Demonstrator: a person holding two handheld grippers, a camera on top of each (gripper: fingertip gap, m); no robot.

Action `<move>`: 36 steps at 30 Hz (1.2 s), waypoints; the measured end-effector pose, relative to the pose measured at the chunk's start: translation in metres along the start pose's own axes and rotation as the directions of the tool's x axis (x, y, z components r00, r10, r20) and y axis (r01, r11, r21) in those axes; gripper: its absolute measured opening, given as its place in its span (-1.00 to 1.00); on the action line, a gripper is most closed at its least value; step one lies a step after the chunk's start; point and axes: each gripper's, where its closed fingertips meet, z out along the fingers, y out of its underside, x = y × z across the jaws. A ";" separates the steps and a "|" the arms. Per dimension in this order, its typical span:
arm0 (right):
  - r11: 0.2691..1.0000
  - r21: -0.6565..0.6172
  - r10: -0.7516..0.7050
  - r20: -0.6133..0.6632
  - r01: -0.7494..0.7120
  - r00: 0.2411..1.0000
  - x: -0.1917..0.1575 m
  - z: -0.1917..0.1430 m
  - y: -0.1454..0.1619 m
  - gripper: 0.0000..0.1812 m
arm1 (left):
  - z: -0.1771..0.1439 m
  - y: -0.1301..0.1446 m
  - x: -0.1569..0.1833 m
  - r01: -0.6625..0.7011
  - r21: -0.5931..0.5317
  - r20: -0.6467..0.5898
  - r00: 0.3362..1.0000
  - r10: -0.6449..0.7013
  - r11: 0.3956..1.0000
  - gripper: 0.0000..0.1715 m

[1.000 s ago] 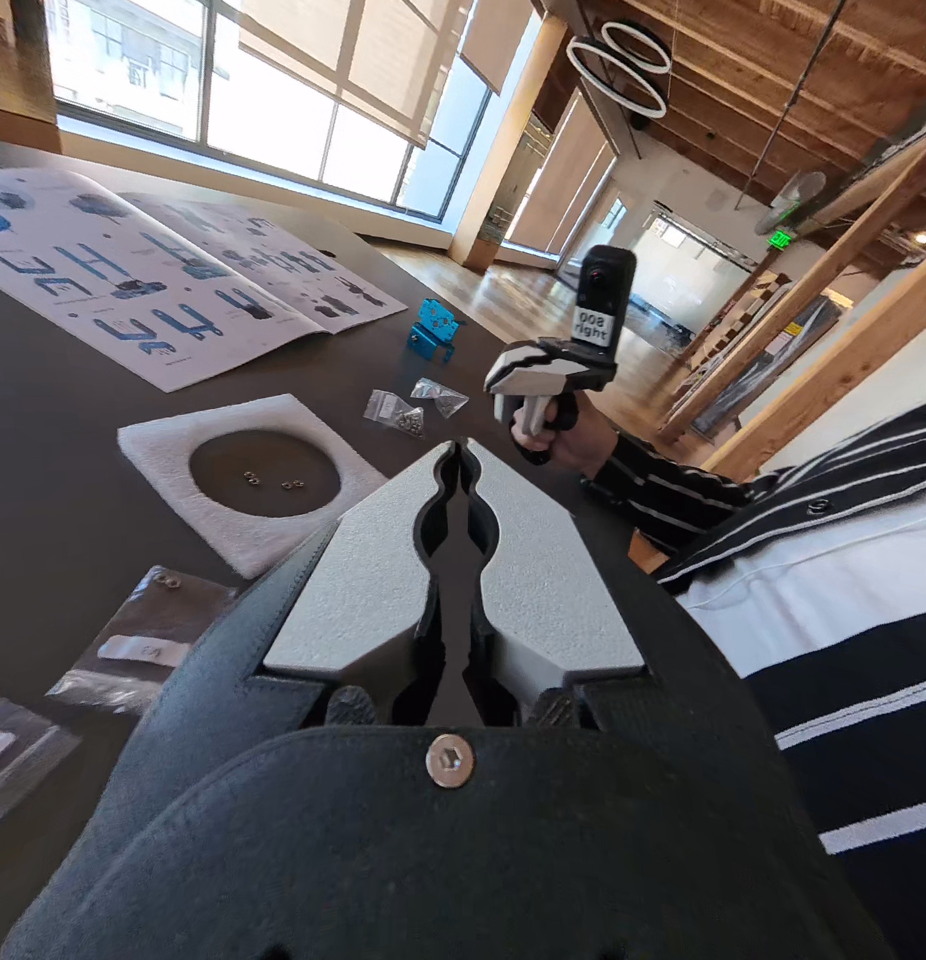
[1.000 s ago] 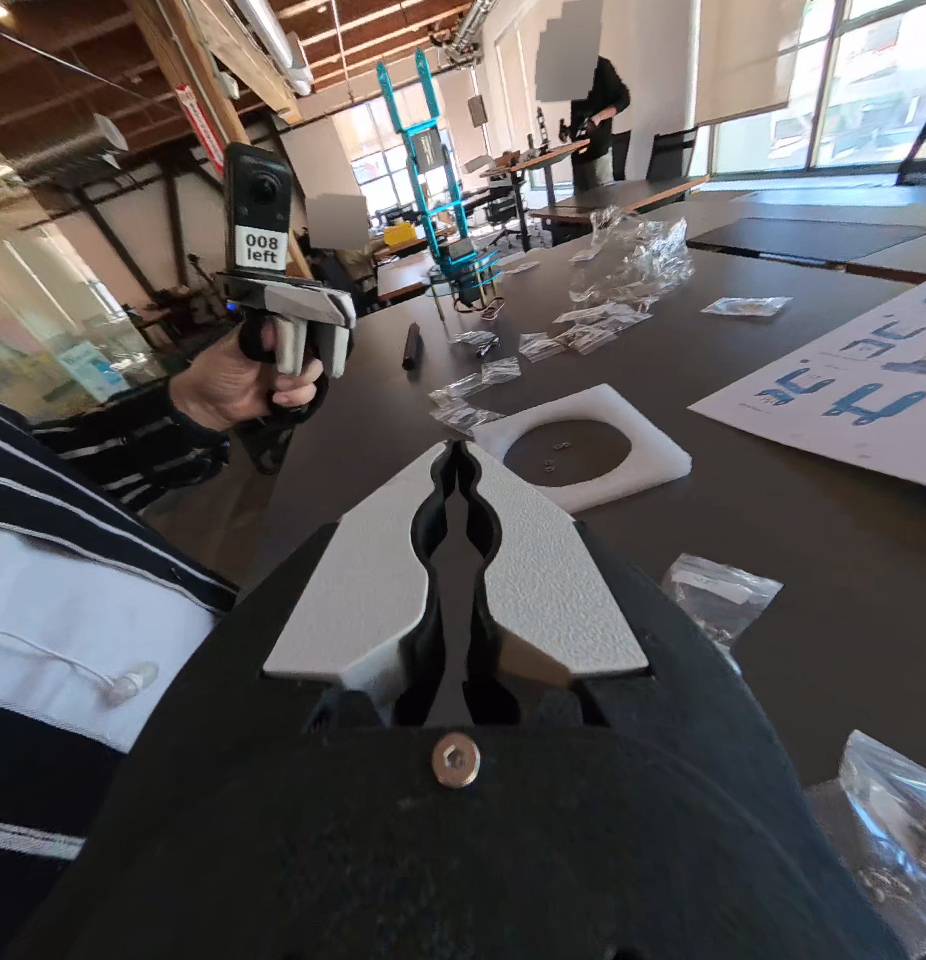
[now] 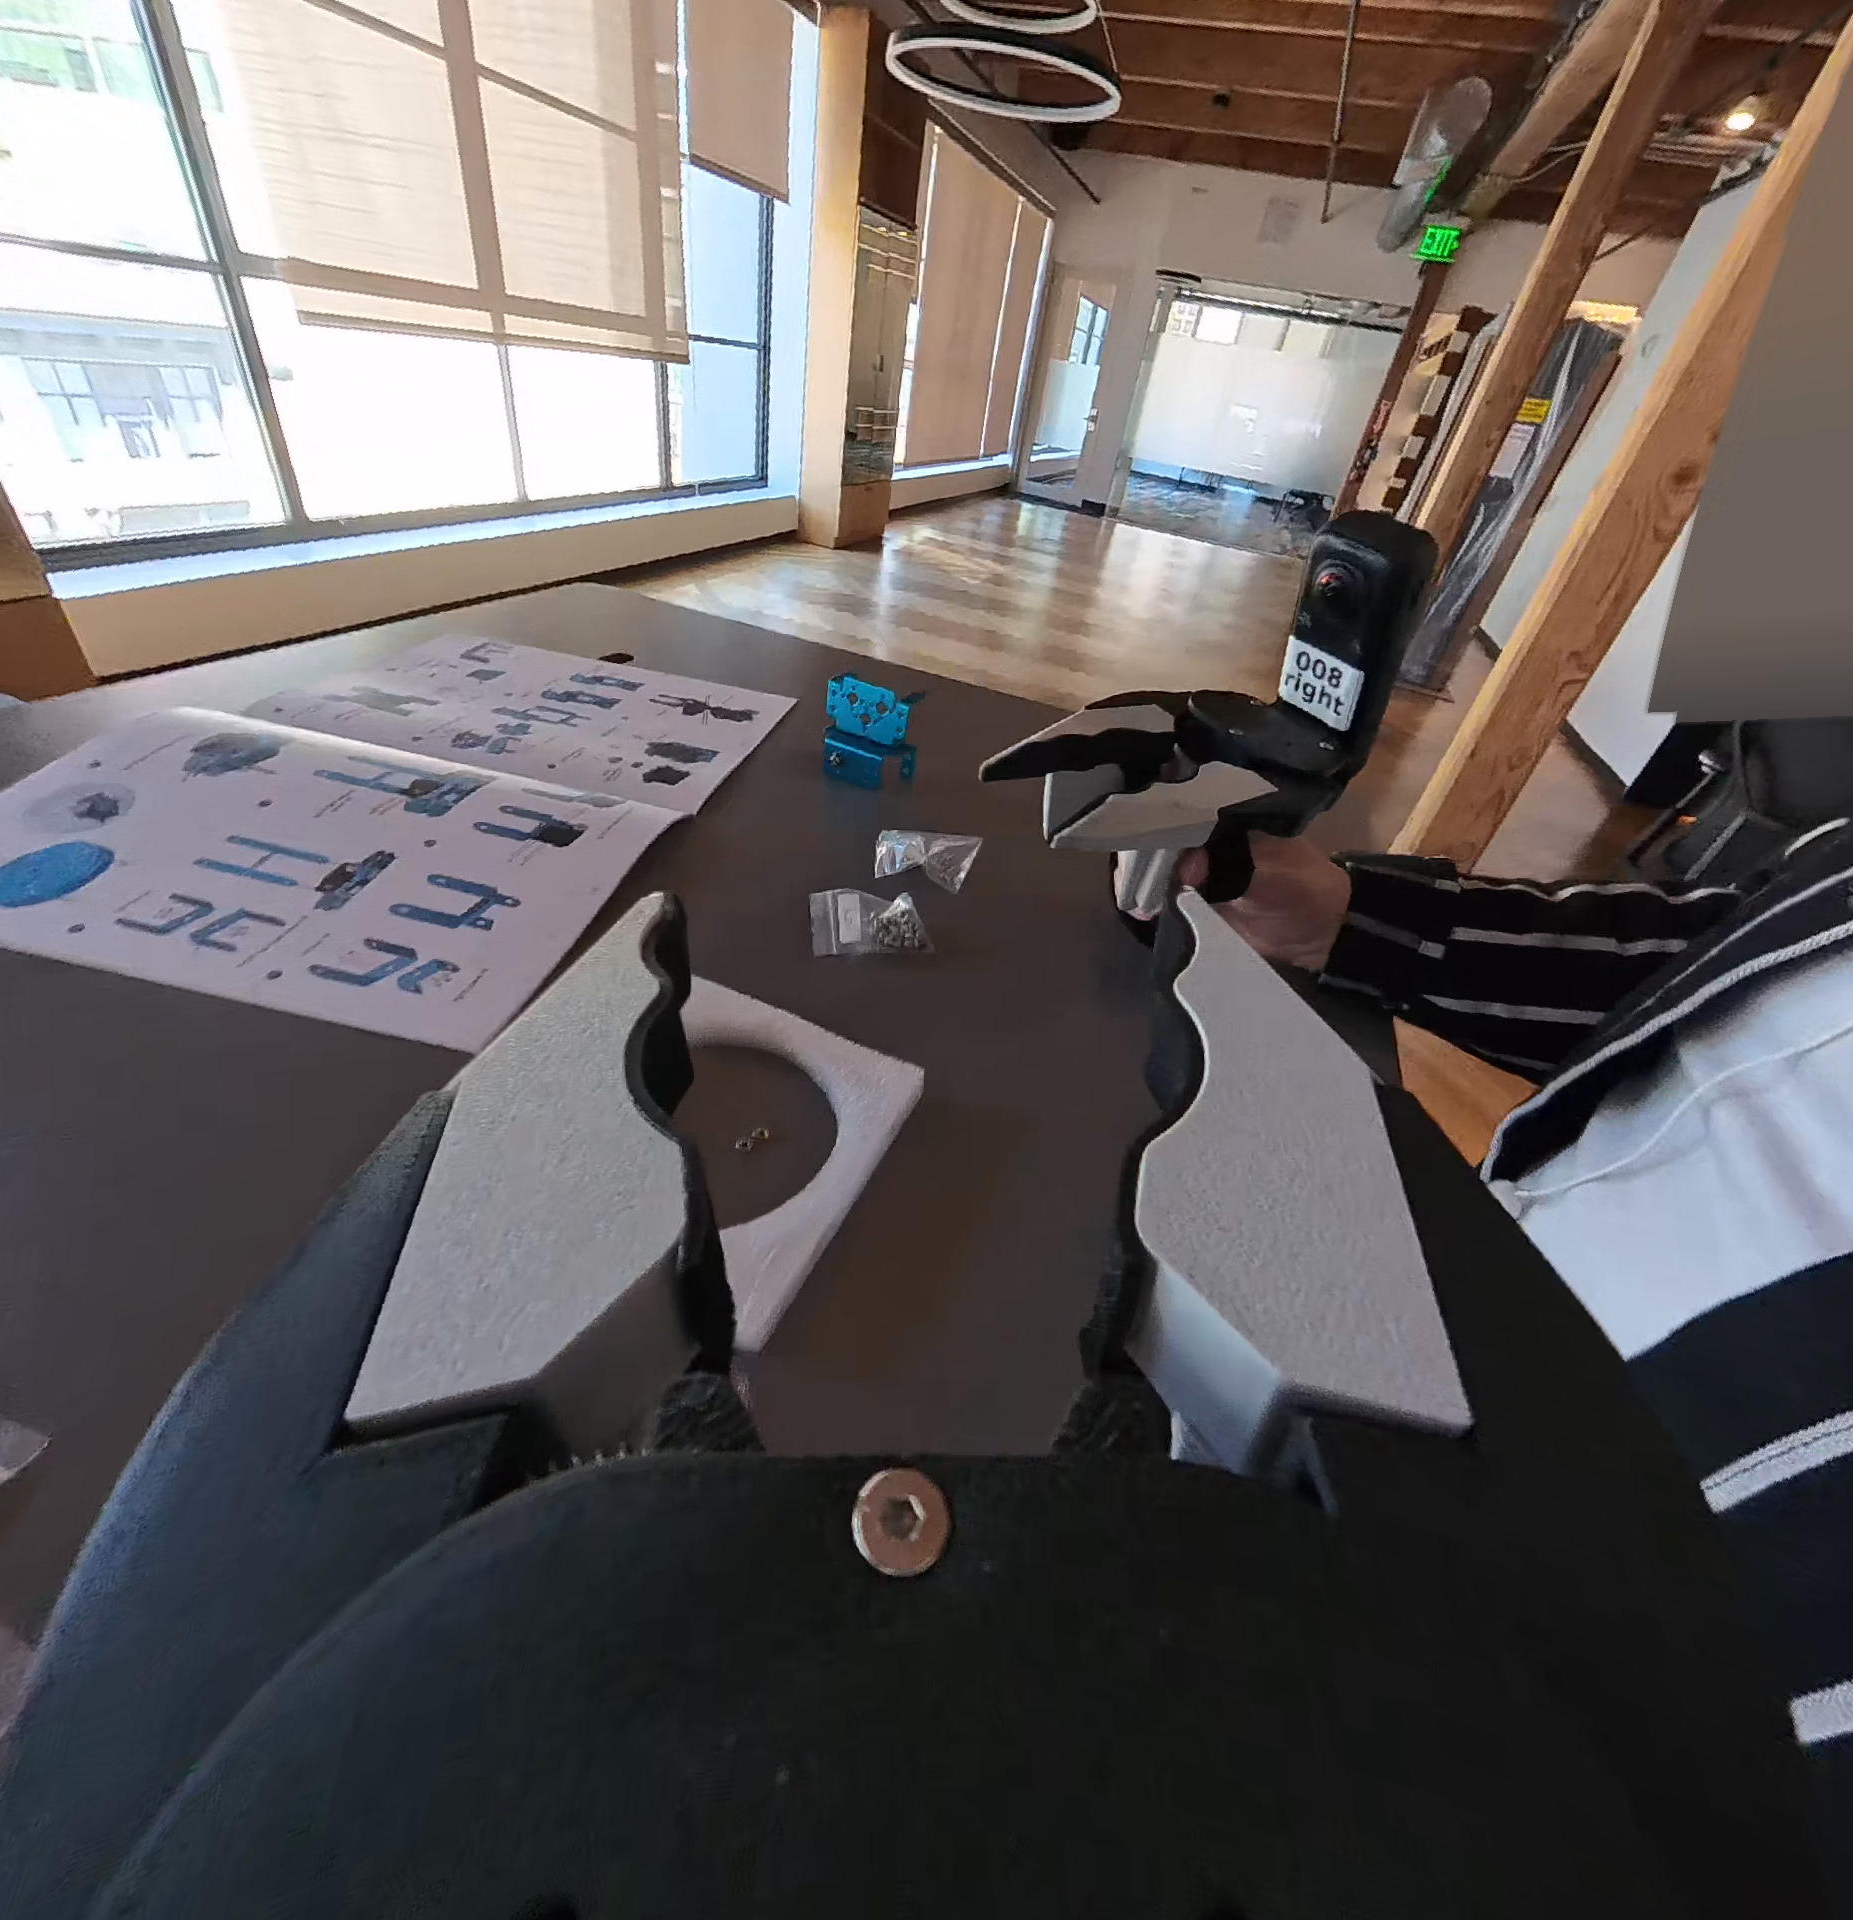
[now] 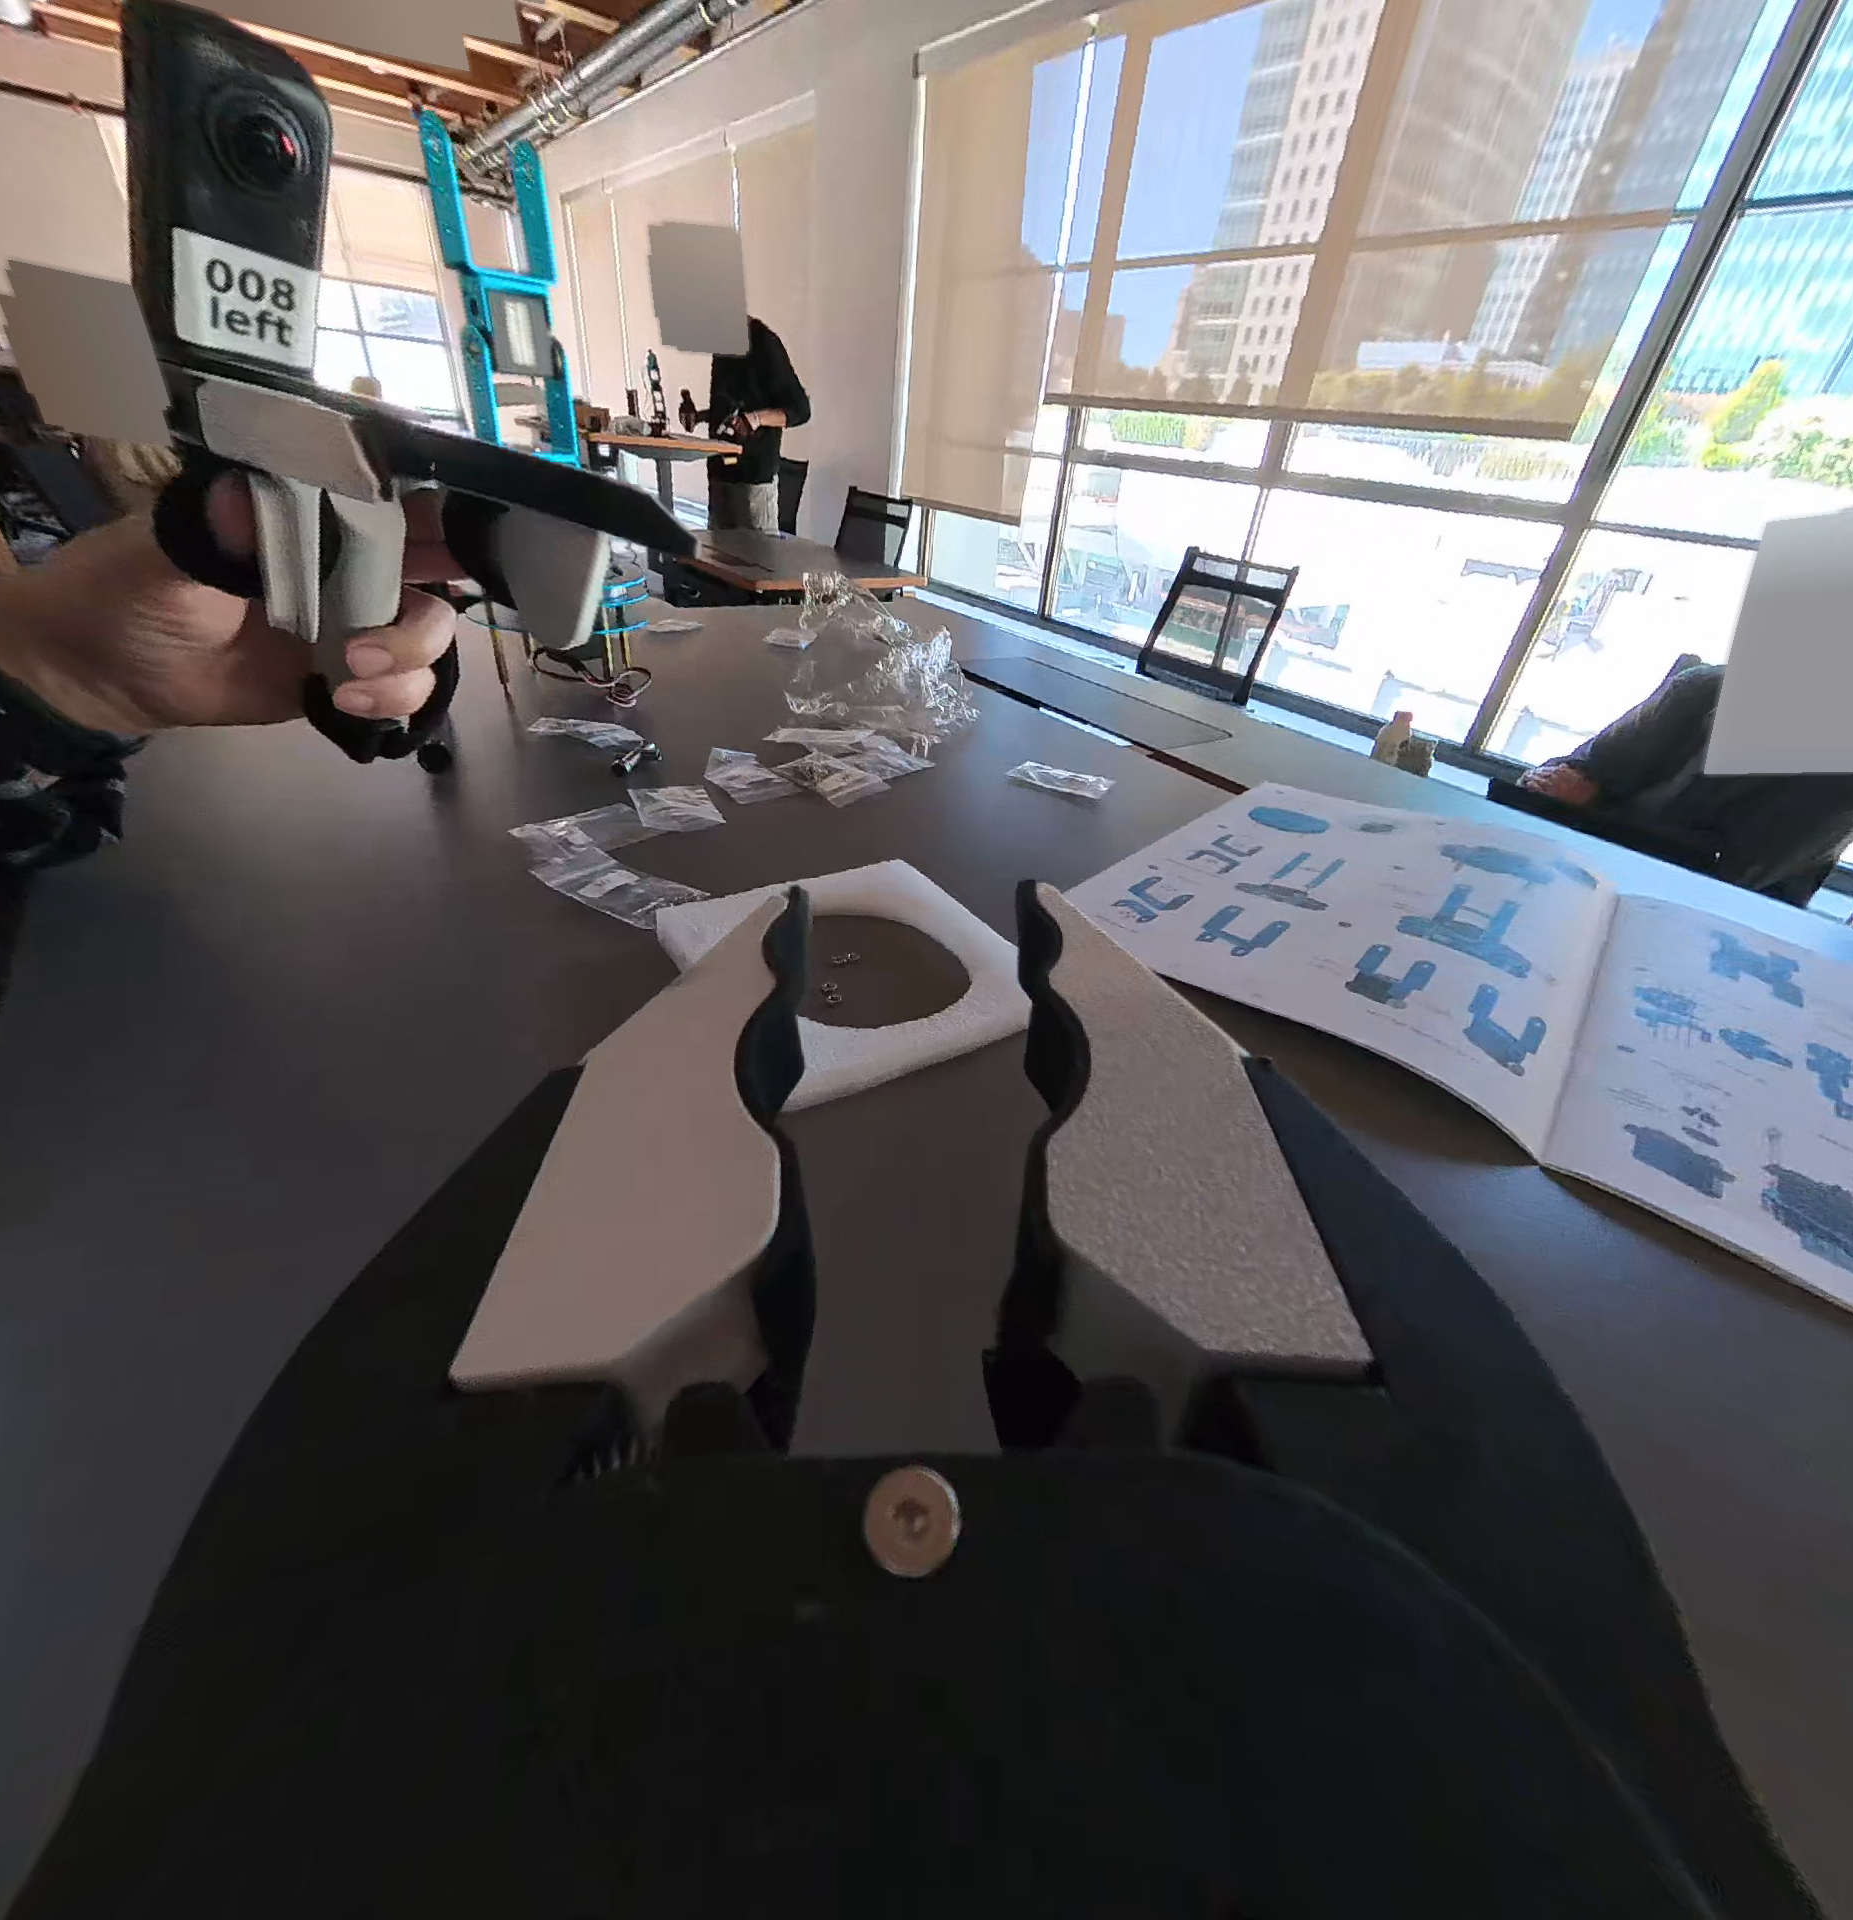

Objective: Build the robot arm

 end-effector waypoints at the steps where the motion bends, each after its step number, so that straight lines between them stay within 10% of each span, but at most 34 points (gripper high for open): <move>1: 1.000 -0.008 -0.016 0.005 0.016 1.000 0.000 -0.004 -0.001 -0.58 | 0.005 -0.003 0.003 -0.012 0.005 0.008 1.000 0.012 1.000 0.07; 9: 0.937 -0.179 -0.278 0.145 0.301 0.950 0.015 -0.077 0.026 -0.70 | 0.054 -0.017 0.042 -0.012 0.067 0.096 0.995 0.006 0.998 -0.35; 19: 0.993 -0.097 -0.034 0.260 0.061 0.965 0.039 -0.141 0.022 -0.78 | 0.104 -0.010 0.084 0.057 0.045 0.295 0.953 -0.068 0.997 -0.45; 27: 0.984 -0.174 0.034 0.306 0.021 0.951 0.030 -0.132 0.031 -0.78 | 0.041 0.059 0.056 0.184 -0.257 0.586 0.811 0.001 0.949 -0.43; 36: 0.935 -0.234 -0.195 0.288 0.266 0.938 0.004 -0.081 0.025 -0.77 | -0.016 0.057 0.039 0.176 -0.128 0.546 0.834 -0.078 0.976 -0.43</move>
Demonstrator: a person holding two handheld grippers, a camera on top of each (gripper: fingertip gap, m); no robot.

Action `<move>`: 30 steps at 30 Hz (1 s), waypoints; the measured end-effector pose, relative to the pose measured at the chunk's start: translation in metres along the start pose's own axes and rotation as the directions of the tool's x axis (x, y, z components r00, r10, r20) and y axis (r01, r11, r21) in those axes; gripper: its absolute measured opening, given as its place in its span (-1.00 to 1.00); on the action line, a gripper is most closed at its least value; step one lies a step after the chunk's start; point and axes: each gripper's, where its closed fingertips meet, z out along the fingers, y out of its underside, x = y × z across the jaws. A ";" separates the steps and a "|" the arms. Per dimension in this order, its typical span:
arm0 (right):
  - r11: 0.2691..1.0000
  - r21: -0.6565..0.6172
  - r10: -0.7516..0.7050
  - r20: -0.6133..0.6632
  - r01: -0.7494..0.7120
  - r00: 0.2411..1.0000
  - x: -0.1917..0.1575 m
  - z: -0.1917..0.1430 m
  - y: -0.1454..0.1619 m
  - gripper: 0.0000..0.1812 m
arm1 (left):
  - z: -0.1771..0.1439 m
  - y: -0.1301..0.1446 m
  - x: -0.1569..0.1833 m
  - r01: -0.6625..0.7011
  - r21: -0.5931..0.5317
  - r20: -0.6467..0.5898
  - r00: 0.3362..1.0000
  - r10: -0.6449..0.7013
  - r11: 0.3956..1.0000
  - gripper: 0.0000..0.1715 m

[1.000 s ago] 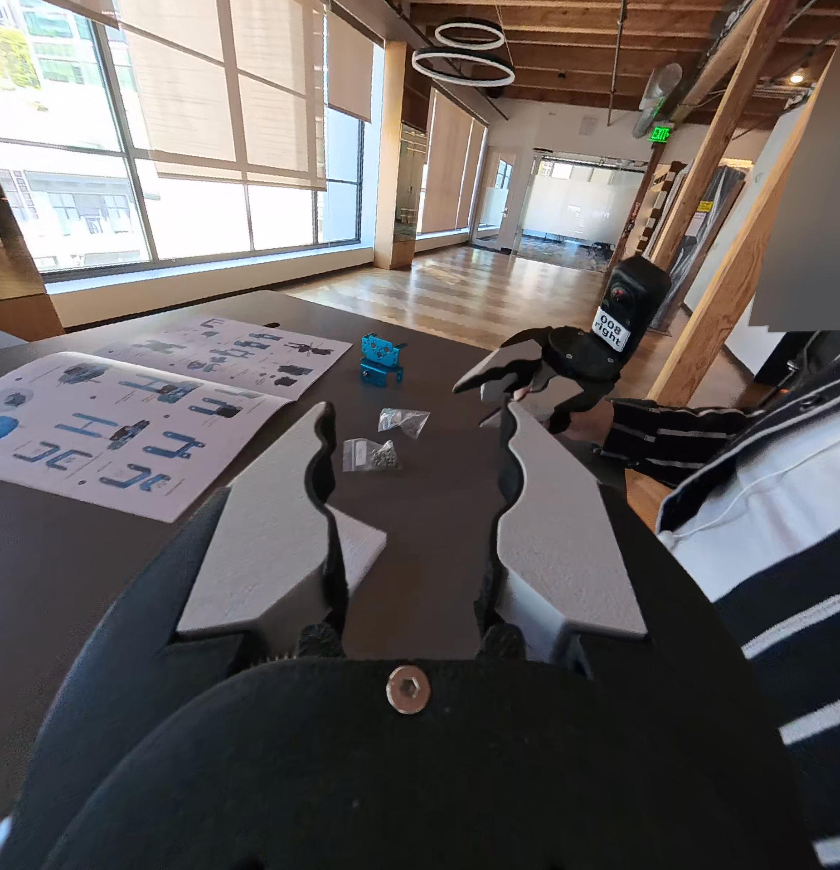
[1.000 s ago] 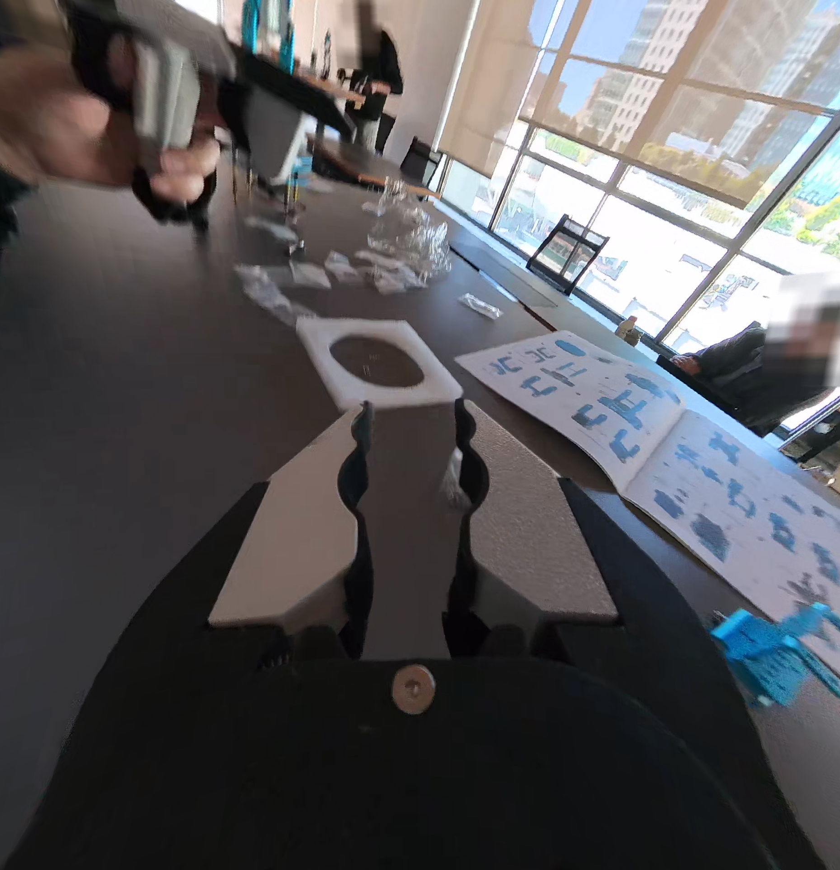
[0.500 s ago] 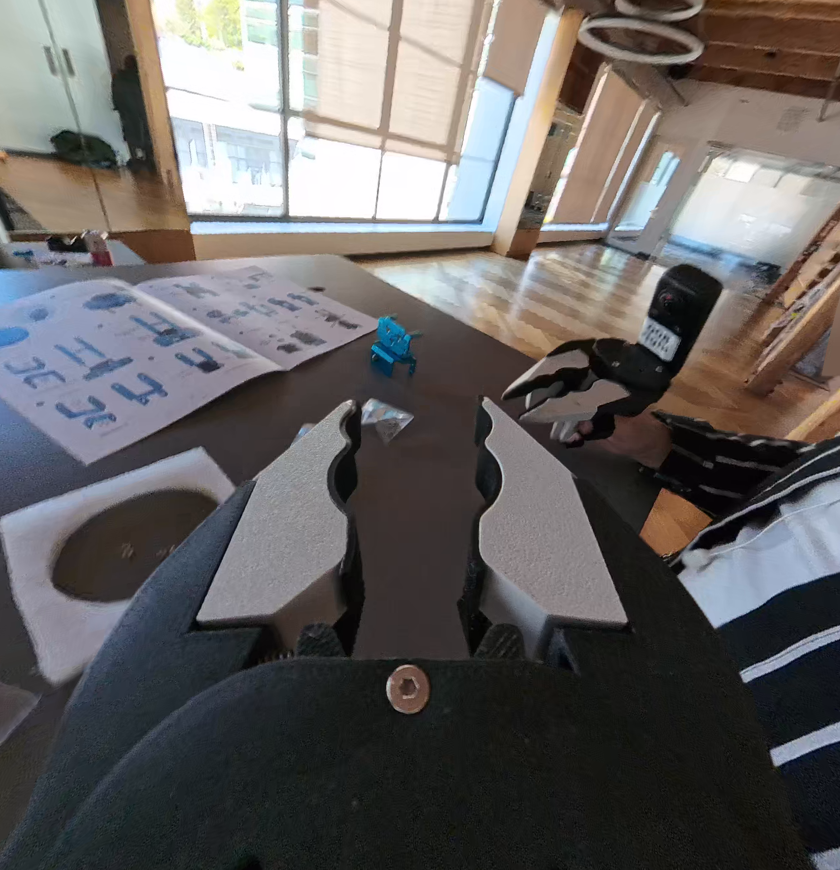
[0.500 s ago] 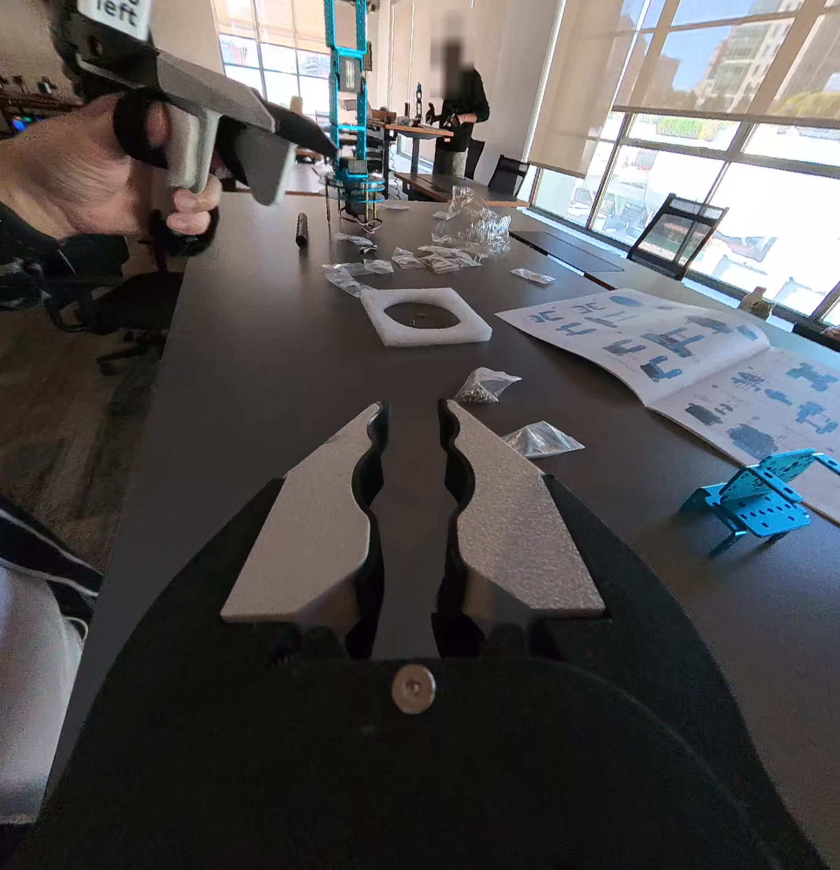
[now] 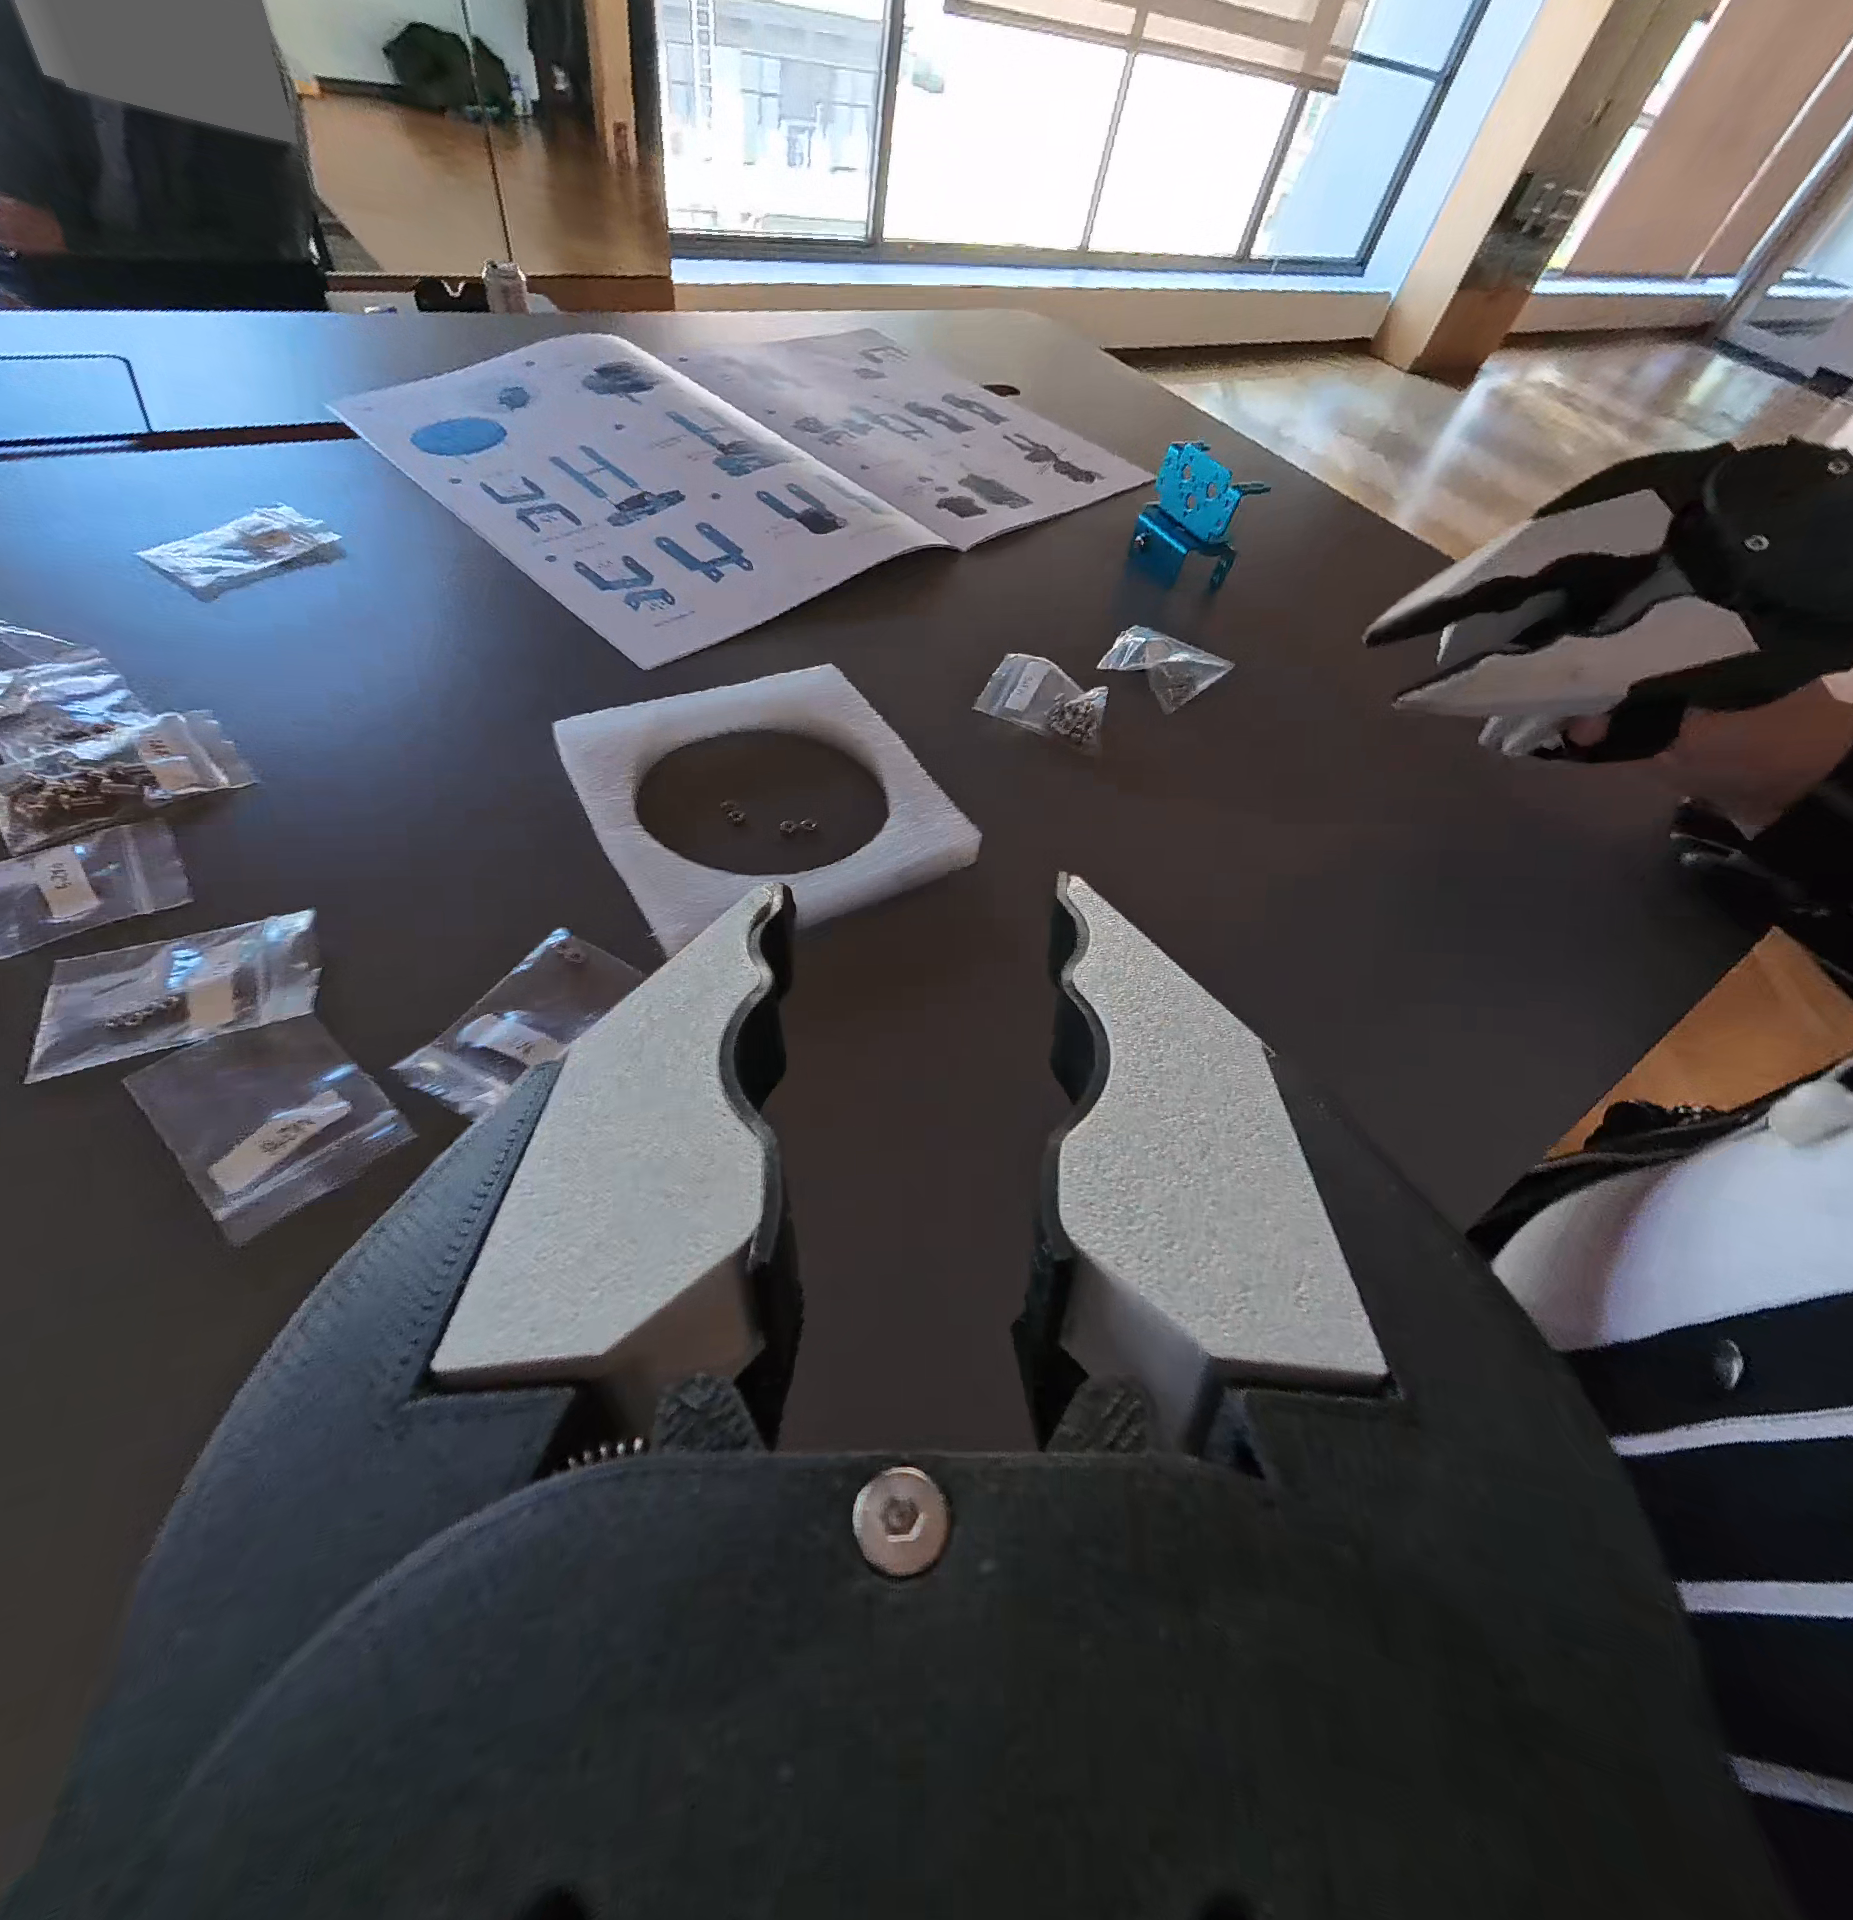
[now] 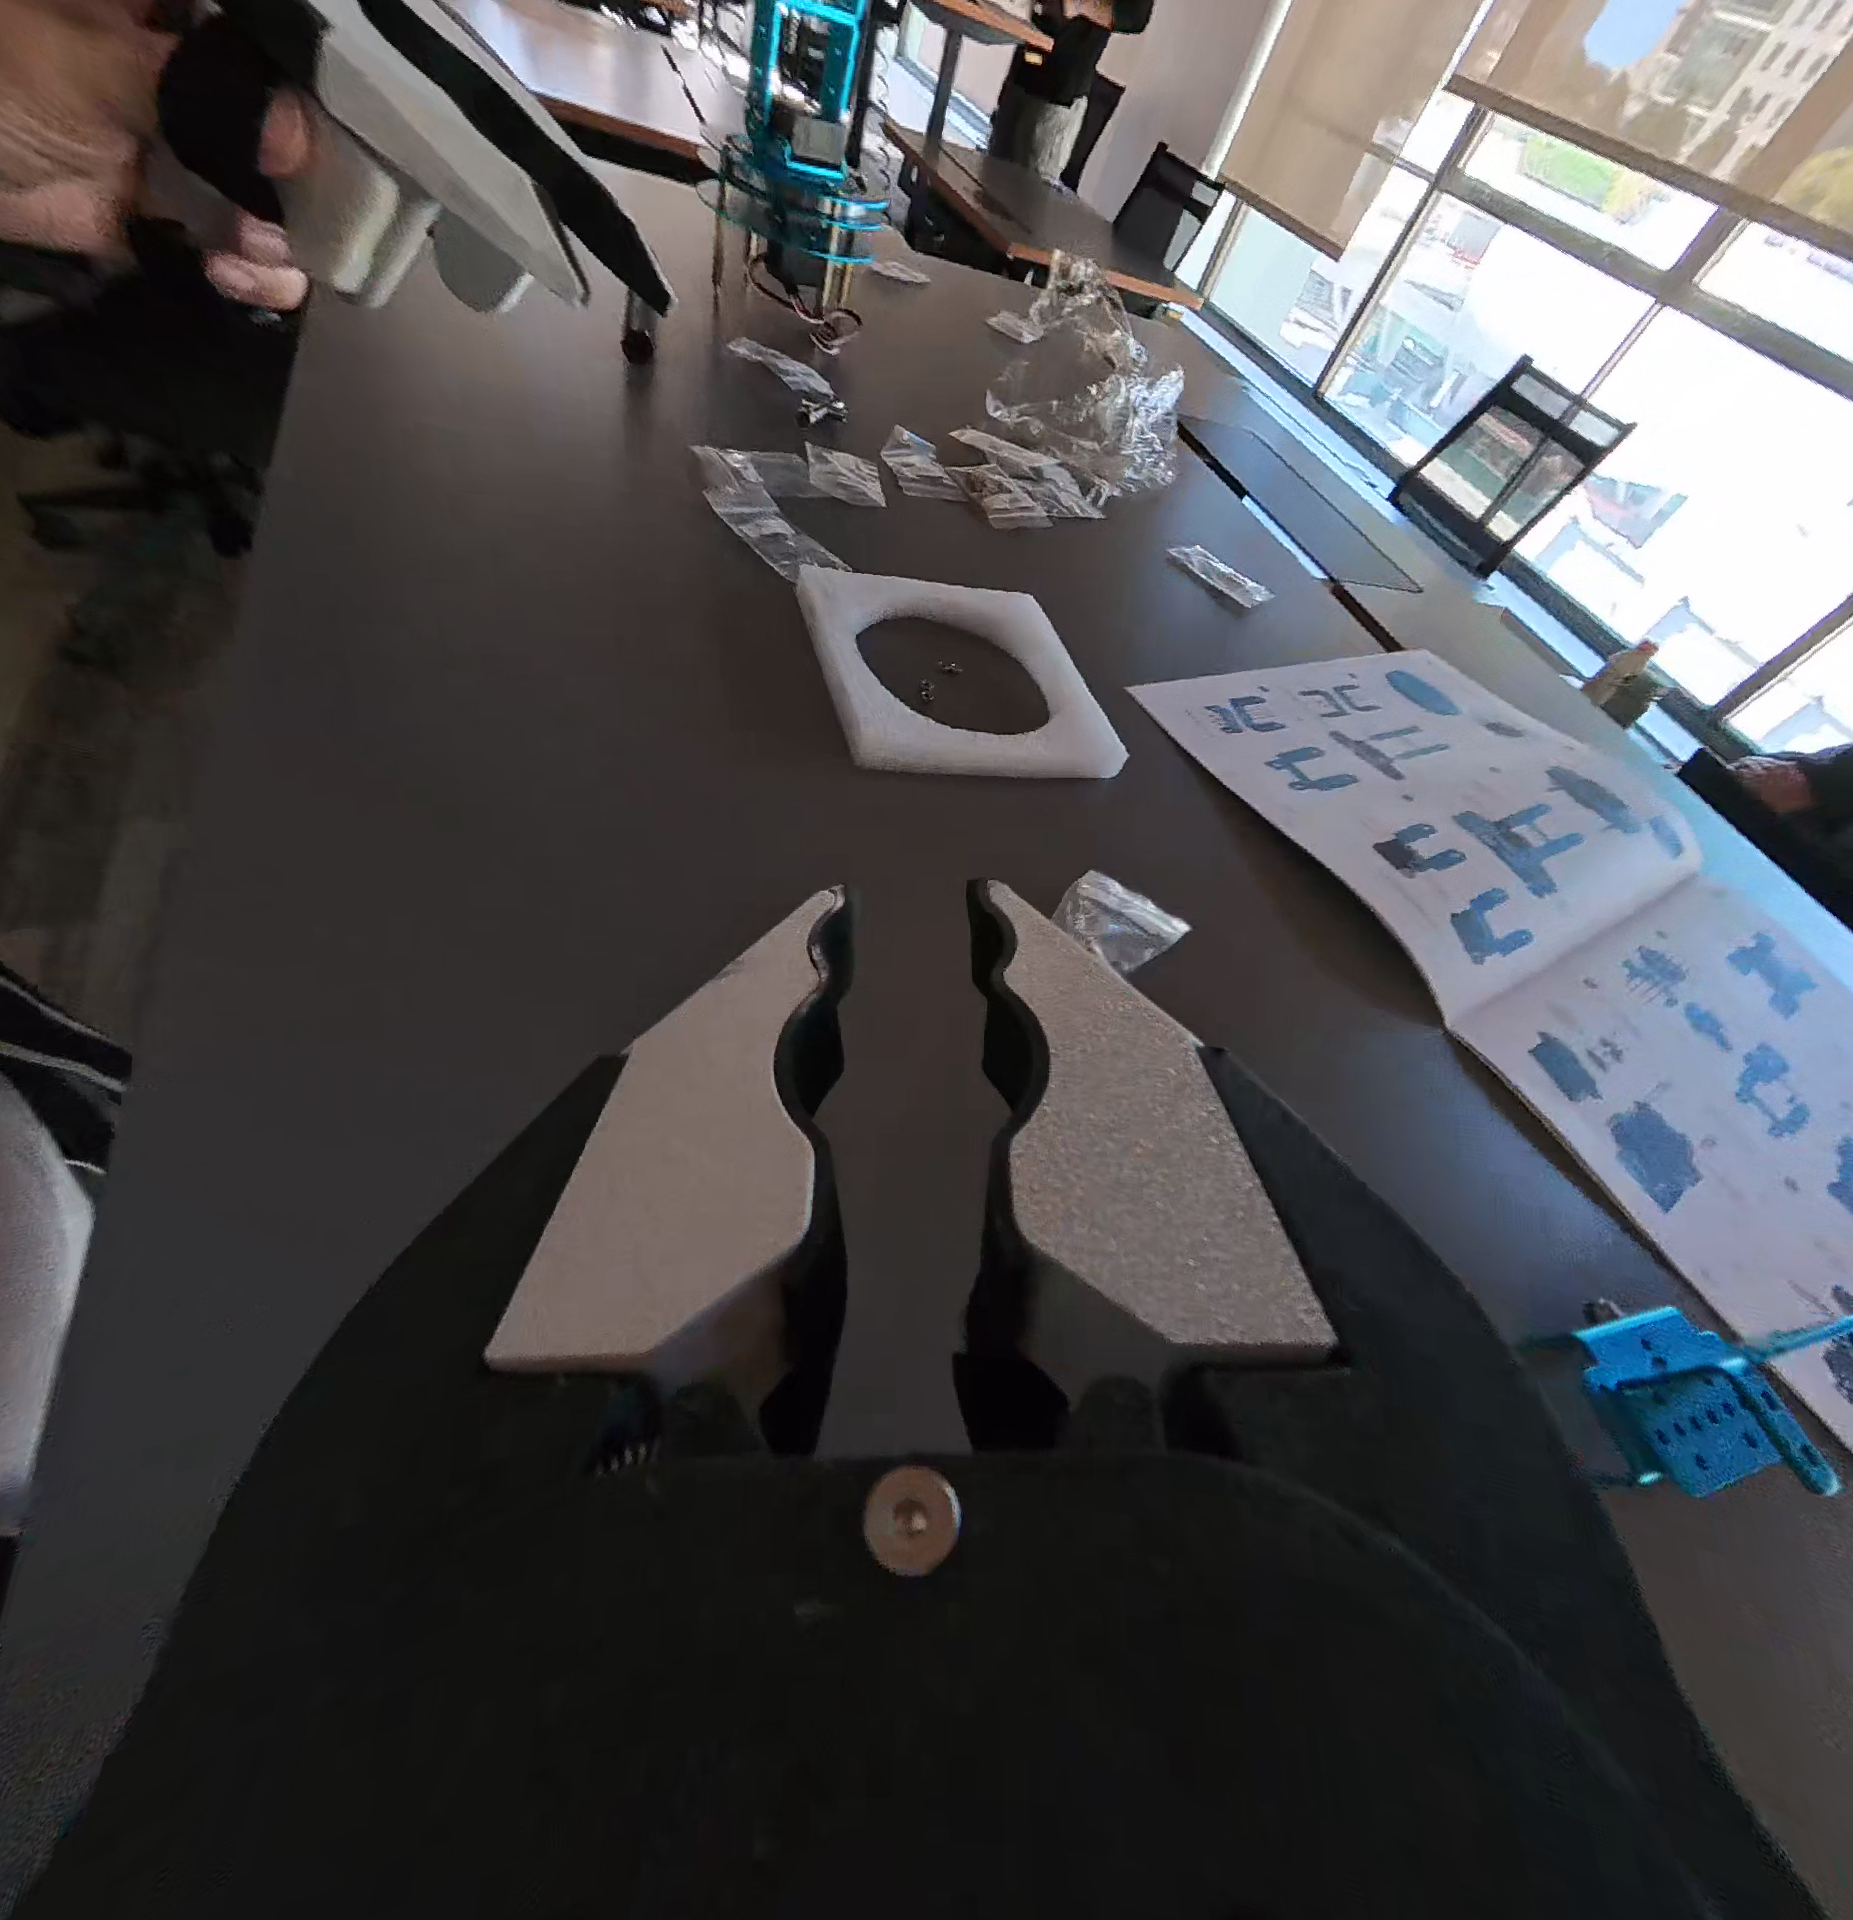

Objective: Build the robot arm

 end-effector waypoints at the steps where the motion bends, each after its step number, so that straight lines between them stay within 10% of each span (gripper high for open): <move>1: 1.000 -0.009 -0.005 -0.022 0.005 1.000 0.002 0.004 0.002 -0.77 | -0.003 0.002 -0.005 -0.013 -0.001 -0.005 1.000 0.013 1.000 -0.44; 12: 0.970 -0.191 -0.211 -0.355 0.151 0.911 0.048 -0.013 0.041 -1.00 | 0.026 0.004 -0.037 -0.064 0.019 -0.139 0.988 0.066 0.998 -0.53; 24: 0.969 -0.189 0.091 -0.316 -0.157 0.944 0.064 -0.063 0.050 -0.90 | 0.093 0.001 0.017 -0.141 -0.057 -0.251 0.960 0.123 0.988 -0.53; 30: 0.956 -0.287 -0.060 -0.391 -0.060 0.918 0.126 -0.134 0.077 -0.78 | 0.118 -0.016 0.053 -0.117 -0.049 -0.195 0.975 0.106 0.992 -0.53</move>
